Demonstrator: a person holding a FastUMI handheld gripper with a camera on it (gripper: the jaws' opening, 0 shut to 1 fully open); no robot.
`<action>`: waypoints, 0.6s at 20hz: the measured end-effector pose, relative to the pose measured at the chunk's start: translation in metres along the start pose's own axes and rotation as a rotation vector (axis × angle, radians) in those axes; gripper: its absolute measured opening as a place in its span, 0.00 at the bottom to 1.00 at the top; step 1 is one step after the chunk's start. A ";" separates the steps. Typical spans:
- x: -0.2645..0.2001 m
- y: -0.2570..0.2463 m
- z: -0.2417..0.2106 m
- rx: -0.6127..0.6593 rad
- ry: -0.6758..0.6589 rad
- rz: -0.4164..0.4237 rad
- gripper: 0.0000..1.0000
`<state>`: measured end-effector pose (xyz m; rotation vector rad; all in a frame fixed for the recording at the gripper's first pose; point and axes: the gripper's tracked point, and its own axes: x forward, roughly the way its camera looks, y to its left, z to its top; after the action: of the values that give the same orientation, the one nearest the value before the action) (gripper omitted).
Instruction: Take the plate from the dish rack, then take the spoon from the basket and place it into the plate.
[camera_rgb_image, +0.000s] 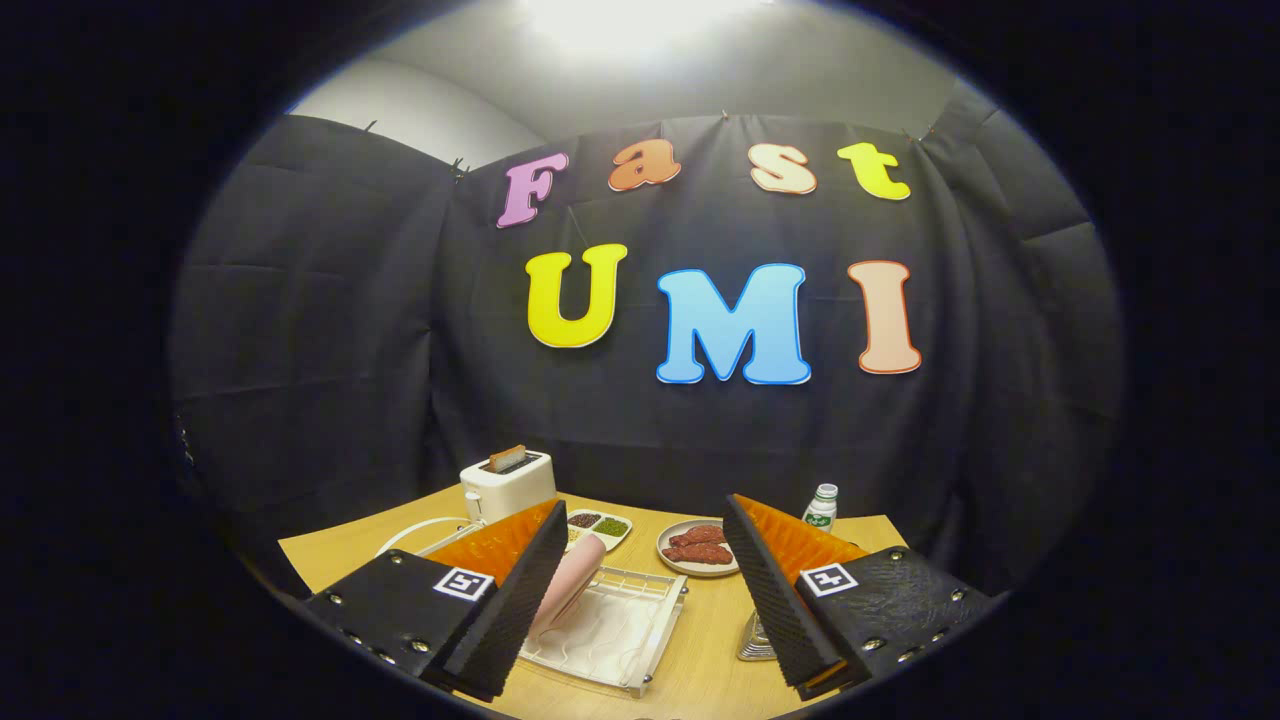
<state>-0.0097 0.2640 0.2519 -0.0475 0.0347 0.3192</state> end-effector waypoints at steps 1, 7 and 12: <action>0.010 0.005 -0.003 0.006 0.028 0.013 0.96; 0.063 0.023 -0.029 0.040 0.199 0.077 0.96; 0.097 0.035 -0.067 0.073 0.370 0.121 0.96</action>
<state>0.0700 0.3244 0.1800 -0.0313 0.4171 0.4263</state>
